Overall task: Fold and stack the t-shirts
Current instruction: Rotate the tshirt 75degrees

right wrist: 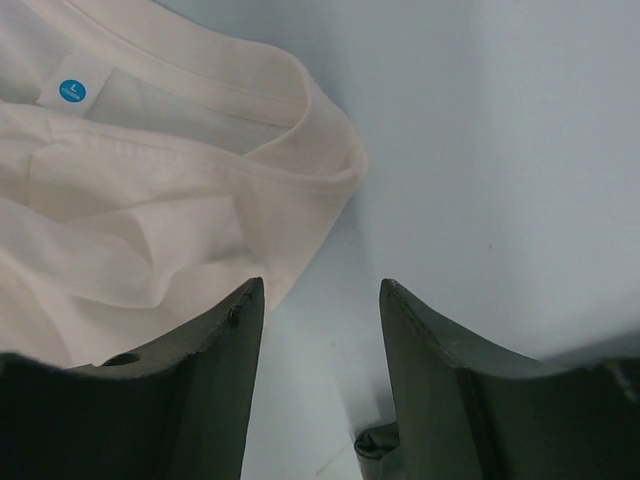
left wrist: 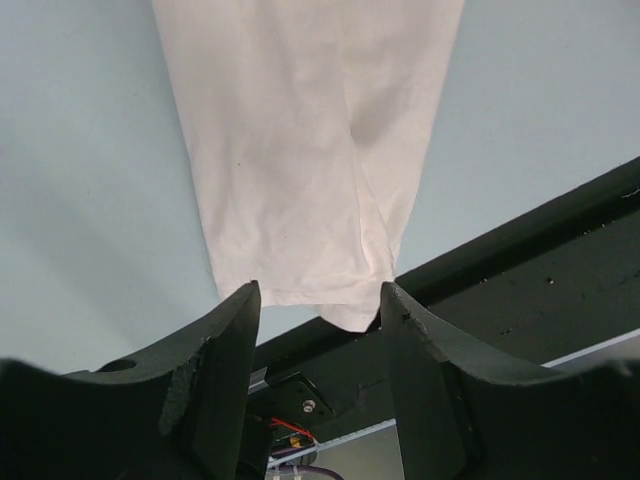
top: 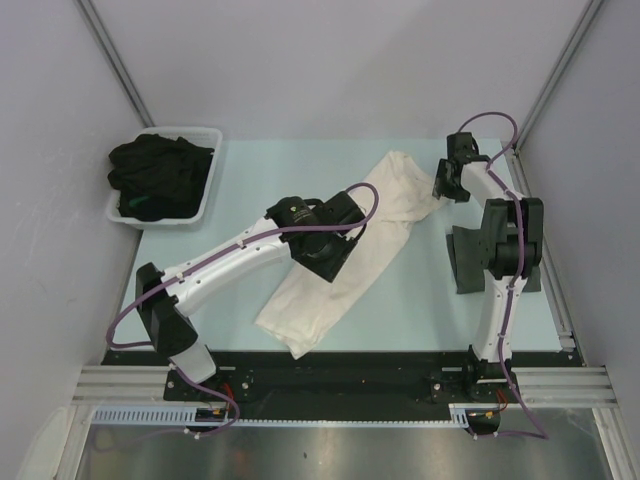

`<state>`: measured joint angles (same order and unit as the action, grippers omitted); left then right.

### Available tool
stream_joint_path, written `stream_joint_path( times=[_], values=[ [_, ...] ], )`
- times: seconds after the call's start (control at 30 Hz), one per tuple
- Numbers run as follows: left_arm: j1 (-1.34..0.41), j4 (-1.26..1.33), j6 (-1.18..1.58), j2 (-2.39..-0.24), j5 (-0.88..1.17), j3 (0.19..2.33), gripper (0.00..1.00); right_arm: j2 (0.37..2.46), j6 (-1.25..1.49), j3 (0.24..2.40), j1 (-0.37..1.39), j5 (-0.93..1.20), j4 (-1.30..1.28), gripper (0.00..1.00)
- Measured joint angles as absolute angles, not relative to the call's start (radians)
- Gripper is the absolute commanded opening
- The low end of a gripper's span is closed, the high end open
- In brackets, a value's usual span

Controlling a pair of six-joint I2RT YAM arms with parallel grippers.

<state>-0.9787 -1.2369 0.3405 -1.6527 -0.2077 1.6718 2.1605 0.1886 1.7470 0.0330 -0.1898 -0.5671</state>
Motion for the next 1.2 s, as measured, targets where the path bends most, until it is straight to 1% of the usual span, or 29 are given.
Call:
stream_joint_path(
  times=[0.3, 0.77, 0.87, 0.97, 1.0, 1.07, 1.1, 1.17, 1.2],
  values=[
    [-0.977, -1.245, 0.343, -1.653, -0.218, 1.672, 0.58, 2.234, 0.182, 1.758, 0.029, -0.167, -0.548, 0.54],
    [-0.970, -1.256, 0.352, -1.669, -0.226, 1.672, 0.58, 2.307, 0.159, 1.861, 0.017, -0.130, -0.541, 0.52],
    [-0.967, -1.256, 0.352, -1.674, -0.226, 1.672, 0.58, 2.314, 0.157, 1.871, 0.015, -0.118, -0.541, 0.48],
    [-0.965, -1.260, 0.352, -1.680, -0.226, 1.672, 0.58, 2.317, 0.157, 1.872, 0.015, -0.105, -0.540, 0.41],
    [-0.963, -1.261, 0.352, -1.682, -0.226, 1.673, 0.58, 2.318, 0.157, 1.874, 0.012, -0.098, -0.539, 0.35],
    [-0.961, -1.265, 0.352, -1.689, -0.226, 1.676, 0.58, 2.322, 0.158, 1.878, 0.008, -0.075, -0.539, 0.31],
    [-0.960, -1.267, 0.352, -1.693, -0.226, 1.679, 0.58, 2.325, 0.163, 1.881, 0.005, -0.063, -0.536, 0.24],
    [-0.959, -1.269, 0.351, -1.698, -0.226, 1.682, 0.58, 2.330, 0.164, 1.886, 0.000, -0.044, -0.530, 0.16],
    [-0.958, -1.269, 0.351, -1.701, -0.226, 1.685, 0.58, 2.333, 0.167, 1.890, -0.002, -0.032, -0.529, 0.10]
  ],
)
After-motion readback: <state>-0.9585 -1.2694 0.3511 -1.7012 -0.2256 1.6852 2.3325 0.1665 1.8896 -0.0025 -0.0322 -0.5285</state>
